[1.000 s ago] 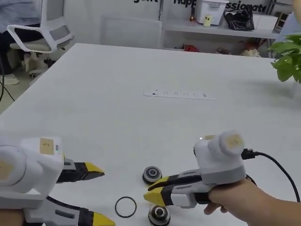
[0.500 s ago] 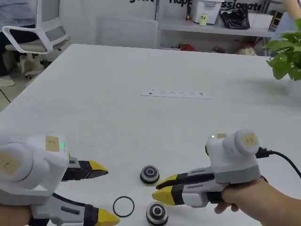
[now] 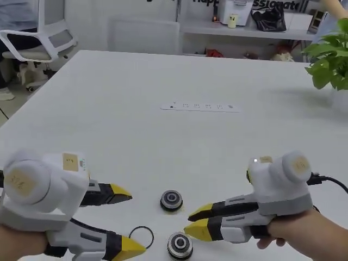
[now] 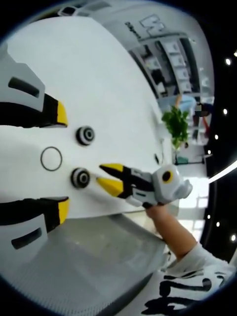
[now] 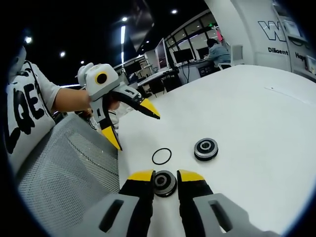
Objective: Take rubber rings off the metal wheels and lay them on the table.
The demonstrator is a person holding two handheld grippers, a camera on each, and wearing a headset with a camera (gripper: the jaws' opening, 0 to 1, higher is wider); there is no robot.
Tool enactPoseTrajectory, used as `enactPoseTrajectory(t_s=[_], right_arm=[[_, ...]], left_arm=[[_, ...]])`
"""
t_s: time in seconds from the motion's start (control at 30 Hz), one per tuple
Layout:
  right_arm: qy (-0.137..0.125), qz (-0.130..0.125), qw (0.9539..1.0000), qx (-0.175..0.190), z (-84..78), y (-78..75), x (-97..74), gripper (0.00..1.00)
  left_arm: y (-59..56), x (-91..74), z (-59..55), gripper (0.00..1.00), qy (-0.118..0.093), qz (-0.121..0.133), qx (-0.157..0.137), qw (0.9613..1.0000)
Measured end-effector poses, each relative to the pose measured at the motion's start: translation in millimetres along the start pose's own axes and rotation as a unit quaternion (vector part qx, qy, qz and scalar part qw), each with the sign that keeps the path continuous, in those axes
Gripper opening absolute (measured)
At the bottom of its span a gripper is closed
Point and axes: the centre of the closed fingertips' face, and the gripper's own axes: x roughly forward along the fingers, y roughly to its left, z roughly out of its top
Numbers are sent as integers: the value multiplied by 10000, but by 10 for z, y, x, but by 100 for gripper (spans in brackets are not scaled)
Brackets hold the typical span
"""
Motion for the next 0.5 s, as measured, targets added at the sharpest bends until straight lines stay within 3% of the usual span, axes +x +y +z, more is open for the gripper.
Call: enactPoseTrajectory(t_s=[0.5], right_arm=[[309,69,9990,-317,-212,30,-13,18]], left_arm=[[-57,150,44,55,16,-156,37,9999]])
